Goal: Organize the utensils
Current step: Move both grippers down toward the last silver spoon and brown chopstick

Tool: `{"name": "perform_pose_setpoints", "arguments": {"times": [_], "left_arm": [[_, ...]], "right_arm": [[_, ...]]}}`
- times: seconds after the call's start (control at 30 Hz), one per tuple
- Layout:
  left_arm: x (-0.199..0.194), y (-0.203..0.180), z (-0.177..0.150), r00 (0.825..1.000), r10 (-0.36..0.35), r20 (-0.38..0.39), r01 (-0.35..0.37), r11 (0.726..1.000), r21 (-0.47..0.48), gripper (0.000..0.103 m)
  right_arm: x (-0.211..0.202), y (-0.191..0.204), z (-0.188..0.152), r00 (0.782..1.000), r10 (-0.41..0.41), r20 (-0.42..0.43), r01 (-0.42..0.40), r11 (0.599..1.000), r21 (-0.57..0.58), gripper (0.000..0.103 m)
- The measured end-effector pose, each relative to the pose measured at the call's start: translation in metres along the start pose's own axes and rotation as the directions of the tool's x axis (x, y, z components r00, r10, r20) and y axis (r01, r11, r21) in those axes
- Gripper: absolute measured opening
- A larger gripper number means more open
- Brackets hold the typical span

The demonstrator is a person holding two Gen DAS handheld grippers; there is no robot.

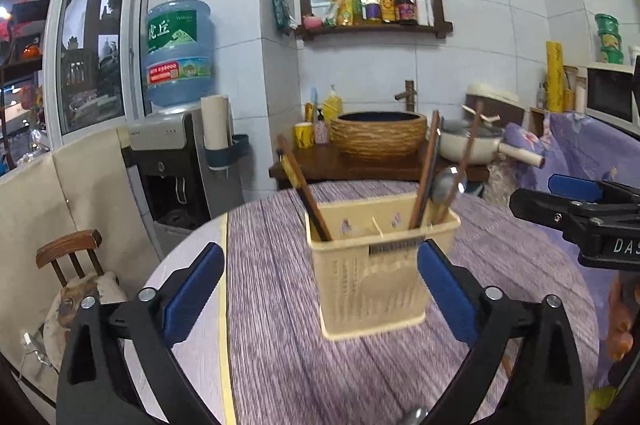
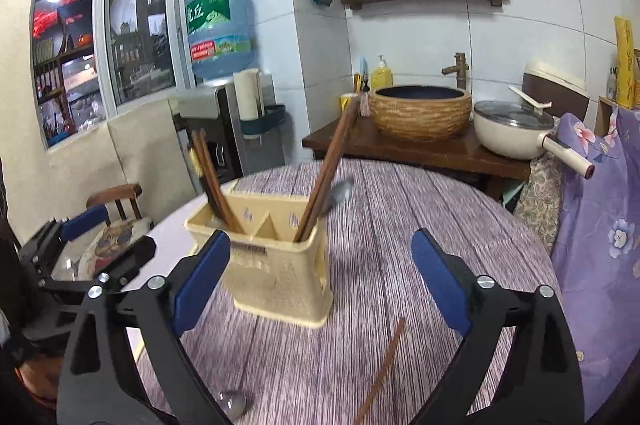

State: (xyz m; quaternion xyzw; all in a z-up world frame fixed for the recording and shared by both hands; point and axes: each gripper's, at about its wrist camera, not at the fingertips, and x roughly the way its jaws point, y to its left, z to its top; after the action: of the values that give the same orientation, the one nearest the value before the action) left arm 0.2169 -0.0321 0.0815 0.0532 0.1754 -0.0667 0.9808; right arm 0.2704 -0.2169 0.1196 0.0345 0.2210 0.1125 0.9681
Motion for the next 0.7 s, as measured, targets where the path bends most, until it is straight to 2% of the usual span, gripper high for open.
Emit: {"name": "perform_pose_setpoints", "arguments": {"times": [0.1,0.2,0.37,0.5,0.6,0.7], "left_arm": [[-0.003,0.007,-0.021,0.994,-0.066,-0.083,0.065,0.998,-0.019,0.097],[-0.006,0.011,-0.045,0.986,-0.106,-0.127,0.104,0.994,-0.026,0.097],[-0.014,0.004,-0.077,0.984,-0.088,-0.154,0.089,0.996,0.004,0.097],[-0.02,-0.005,-0.096,0.984,-0.061,-0.166,0.066,0.998,0.024,0.097],[-0.018,-0.017,-0.102,0.968,-0.095,-0.233,0.109,0.993,0.048,0.097],[-0.012,-0.03,-0.105,0.951,-0.111,-0.289,0.14,0.987,0.079,0.097]], "right_arm": [[-0.003,-0.001,-0.029,0.997,-0.023,-0.07,0.022,1.0,-0.011,0.097],[-0.002,-0.004,-0.062,0.989,-0.046,-0.138,0.044,0.999,-0.019,0.097],[-0.004,-0.009,-0.109,0.975,-0.109,-0.192,0.106,0.994,-0.026,0.097],[-0.007,-0.014,-0.135,0.964,-0.171,-0.203,0.166,0.985,-0.043,0.097],[-0.008,-0.022,-0.15,0.952,-0.206,-0.226,0.202,0.979,-0.041,0.097],[-0.009,-0.028,-0.157,0.953,-0.177,-0.245,0.179,0.984,-0.013,0.097]]}}
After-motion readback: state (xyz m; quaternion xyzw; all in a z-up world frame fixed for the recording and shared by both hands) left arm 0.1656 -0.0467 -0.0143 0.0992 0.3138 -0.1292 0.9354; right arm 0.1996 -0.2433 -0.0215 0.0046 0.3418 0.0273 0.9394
